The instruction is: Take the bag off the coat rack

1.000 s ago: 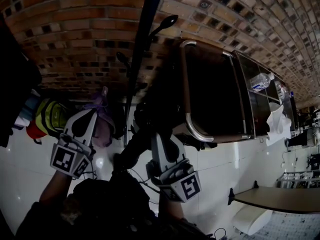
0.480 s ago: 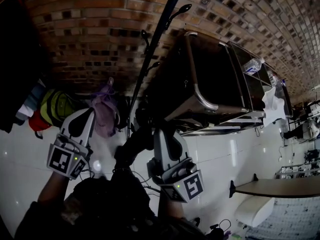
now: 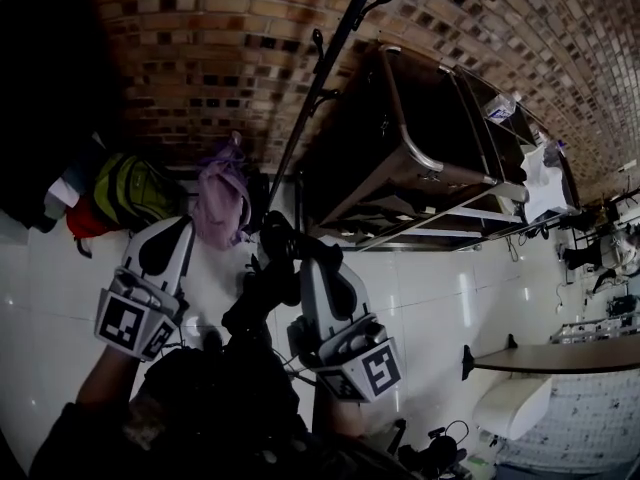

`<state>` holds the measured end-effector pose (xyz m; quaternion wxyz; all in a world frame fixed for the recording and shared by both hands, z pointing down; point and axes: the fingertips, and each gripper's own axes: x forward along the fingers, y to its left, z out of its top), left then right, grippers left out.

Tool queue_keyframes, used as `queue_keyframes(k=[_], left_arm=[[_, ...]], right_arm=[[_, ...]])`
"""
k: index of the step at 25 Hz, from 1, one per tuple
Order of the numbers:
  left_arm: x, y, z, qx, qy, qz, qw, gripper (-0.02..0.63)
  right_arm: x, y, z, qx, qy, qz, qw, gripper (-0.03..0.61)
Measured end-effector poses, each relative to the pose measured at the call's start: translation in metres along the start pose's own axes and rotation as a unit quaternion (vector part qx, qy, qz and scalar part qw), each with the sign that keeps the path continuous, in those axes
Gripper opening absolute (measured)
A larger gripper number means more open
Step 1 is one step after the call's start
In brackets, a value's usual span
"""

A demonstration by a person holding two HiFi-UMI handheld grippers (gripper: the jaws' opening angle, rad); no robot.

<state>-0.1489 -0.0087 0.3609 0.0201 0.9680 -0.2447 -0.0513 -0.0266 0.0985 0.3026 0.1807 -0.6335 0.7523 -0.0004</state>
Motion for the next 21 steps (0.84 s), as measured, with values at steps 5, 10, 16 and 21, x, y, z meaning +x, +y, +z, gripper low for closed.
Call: queue_keyframes(k=[5, 10, 16, 21], left_arm=[[-0.044, -0.01, 0.008, -0.001, 0.005, -0.007, 1.0, 0.04], [-0.064, -0.016, 0.018, 0.0, 0.004, -0.011, 0.9999, 0.04], [-0.058, -0.024, 0.03, -0.001, -0.003, -0.011, 0.9999, 0.04], [-0.05, -0.031, 0.037, -0.011, -0.01, -0.005, 0.9999, 0.04]], right_arm=[[-0.02, 0.04, -0.001, 0.002, 0.002, -0.005, 1.0, 0.046], [-0.029, 0.06, 0.006, 0.003, 0.0, -0.007, 1.0, 0.046], [-0.029, 0.06, 0.014, 0.009, 0.001, 0.005, 1.0, 0.046], [-0.026, 0.057, 0.016, 0.009, 0.009, 0.021, 1.0, 0.046]])
